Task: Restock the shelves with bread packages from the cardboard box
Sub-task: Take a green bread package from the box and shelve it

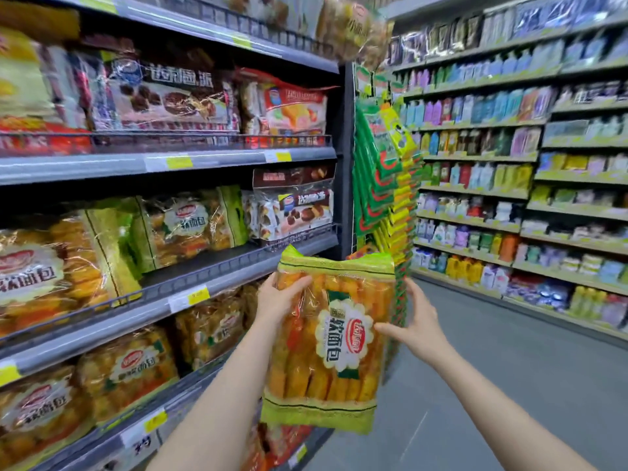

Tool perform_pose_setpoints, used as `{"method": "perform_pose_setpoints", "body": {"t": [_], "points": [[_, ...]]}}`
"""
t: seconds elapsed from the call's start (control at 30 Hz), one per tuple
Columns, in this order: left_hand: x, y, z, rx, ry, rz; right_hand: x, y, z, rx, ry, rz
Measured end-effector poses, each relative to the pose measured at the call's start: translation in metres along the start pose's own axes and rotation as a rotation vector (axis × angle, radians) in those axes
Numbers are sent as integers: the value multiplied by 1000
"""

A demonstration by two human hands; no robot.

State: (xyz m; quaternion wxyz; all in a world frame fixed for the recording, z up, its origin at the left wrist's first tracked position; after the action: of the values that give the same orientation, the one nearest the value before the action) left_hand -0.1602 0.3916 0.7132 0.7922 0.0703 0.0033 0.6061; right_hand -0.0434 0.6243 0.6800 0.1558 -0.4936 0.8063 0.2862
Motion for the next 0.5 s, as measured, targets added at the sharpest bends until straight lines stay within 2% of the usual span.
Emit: {"method": "perform_pose_setpoints", "body": {"t": [0.07,0.13,0.27,0.37,0.5], "points": [[10,19,5,-13,-58,1,9,3,20,111,208,-159],[22,33,11,0,-99,-23,22,17,27,123,297,-256],[35,65,17,-3,-193,-40,28,69,27,127,417,-146],[26,98,13,-10,-254,-12,33,105,21,112,428,-158],[-1,144,14,45,-182,81,44,153,-4,3,410,-113]]}}
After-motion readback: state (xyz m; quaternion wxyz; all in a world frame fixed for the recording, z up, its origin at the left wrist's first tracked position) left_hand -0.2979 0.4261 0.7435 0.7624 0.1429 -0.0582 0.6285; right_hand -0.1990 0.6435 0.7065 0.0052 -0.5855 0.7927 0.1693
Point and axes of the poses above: each hand's wrist, its own y-axis towards the middle knuckle, its own x-axis out of the palm, z = x × y, the point moved 3 cm from there along y, towards the middle knuckle, and after that the axes turned 5 degrees about -z, right-handed, at the moved point
